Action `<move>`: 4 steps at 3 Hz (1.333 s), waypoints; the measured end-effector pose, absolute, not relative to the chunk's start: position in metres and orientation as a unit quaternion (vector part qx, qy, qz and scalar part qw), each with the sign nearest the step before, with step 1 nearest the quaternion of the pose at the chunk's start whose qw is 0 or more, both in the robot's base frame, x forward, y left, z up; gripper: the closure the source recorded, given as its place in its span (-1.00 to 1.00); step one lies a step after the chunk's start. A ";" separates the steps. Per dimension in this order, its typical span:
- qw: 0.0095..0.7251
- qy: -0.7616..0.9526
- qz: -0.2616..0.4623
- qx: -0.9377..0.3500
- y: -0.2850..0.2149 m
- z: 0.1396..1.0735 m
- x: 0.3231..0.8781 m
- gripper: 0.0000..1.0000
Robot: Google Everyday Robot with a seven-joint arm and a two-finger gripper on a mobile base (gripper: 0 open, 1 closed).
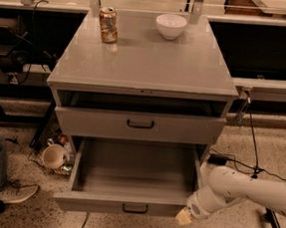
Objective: Close middle drawer
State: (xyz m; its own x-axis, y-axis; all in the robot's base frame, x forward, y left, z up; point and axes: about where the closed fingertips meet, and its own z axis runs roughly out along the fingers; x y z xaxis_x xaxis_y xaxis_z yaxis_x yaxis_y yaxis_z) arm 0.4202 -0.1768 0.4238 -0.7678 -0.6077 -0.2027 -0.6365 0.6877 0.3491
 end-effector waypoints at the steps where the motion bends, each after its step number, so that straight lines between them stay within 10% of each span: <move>1: 0.087 0.916 0.198 -0.338 -0.176 0.431 0.453 1.00; 4: 0.133 0.922 0.179 -0.316 -0.176 0.410 0.483 1.00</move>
Offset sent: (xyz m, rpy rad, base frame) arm 0.0281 0.0010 0.0060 0.0237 -0.0841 -0.0182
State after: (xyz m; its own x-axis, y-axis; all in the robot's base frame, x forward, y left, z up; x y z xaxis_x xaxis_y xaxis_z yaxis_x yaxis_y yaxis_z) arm 0.4828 -0.1760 0.4101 -0.7644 -0.5359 -0.3585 -0.6311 0.7358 0.2457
